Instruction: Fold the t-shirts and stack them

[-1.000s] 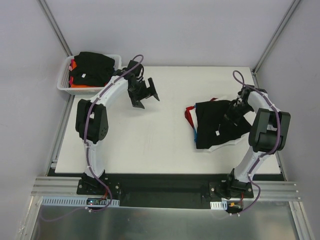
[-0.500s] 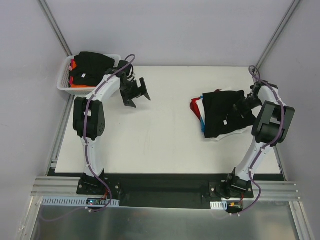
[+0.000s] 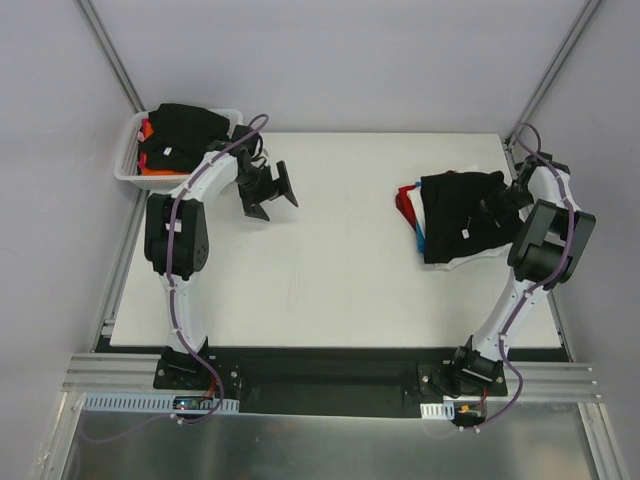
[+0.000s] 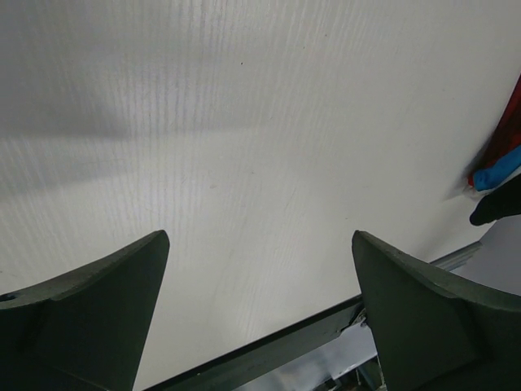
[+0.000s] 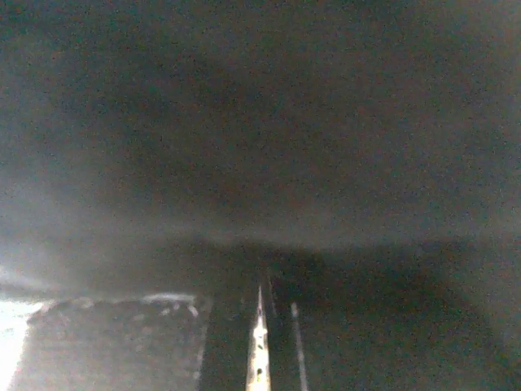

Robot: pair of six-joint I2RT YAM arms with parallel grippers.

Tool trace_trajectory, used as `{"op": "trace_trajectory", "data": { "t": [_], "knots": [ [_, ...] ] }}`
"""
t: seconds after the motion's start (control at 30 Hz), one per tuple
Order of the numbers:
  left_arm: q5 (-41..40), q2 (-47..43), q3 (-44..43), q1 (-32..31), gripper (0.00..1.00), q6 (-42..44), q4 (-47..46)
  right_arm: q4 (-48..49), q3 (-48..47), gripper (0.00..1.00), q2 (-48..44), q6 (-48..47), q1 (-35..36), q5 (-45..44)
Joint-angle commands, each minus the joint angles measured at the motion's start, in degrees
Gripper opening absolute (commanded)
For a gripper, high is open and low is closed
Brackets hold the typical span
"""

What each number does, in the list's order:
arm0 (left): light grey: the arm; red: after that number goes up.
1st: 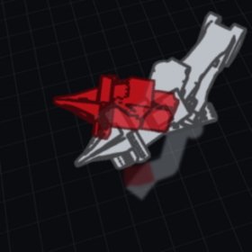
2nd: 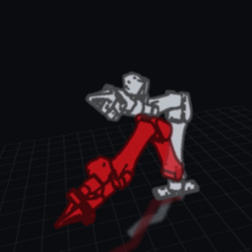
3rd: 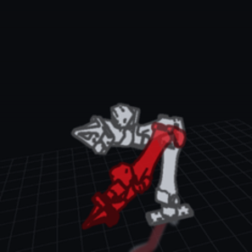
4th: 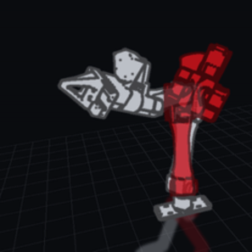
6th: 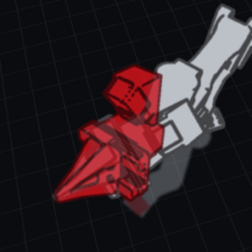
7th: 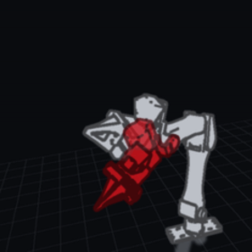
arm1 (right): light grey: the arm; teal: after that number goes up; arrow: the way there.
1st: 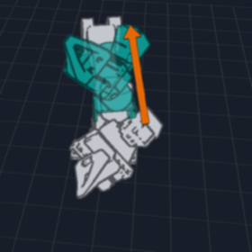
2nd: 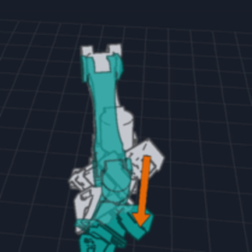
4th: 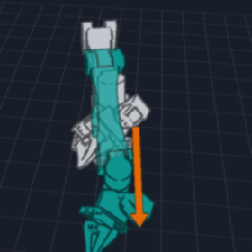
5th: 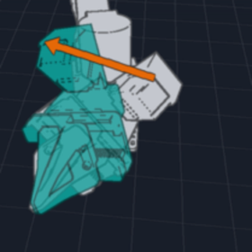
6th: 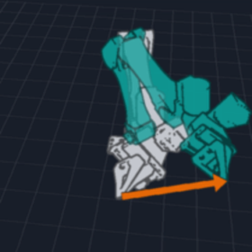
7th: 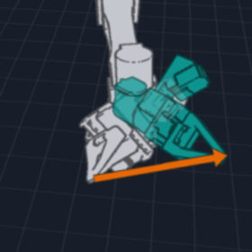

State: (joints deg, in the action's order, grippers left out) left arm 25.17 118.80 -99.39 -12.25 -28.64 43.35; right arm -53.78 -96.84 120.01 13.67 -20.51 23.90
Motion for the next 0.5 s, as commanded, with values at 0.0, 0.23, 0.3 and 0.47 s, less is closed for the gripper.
{"op": "trace_trajectory", "data": {
  "t": [0.0,0.23,0.3,0.47],
  "knots": [
    [1.6,-0.4,-2.1,1.0,0.96,1.2,1.3,5.4,-2.9,0.01,3.5,1.1,-2.8,-8.3],
    [1.6,0.6,-2.9,1.2,0.96,1.0,1.8,5.3,-8.2,0.01,7.3,2.5,-5.1,-7.3],
    [1.5,0.5,-3.0,1.4,0.96,1.0,2.0,4.8,-9.5,0.01,8.0,2.3,-5.3,-6.2],
    [1.2,0.6,-3.6,1.4,0.96,0.2,2.2,12.1,-4.0,0.07,3.3,1.3,-5.2,2.6]
  ]
}}
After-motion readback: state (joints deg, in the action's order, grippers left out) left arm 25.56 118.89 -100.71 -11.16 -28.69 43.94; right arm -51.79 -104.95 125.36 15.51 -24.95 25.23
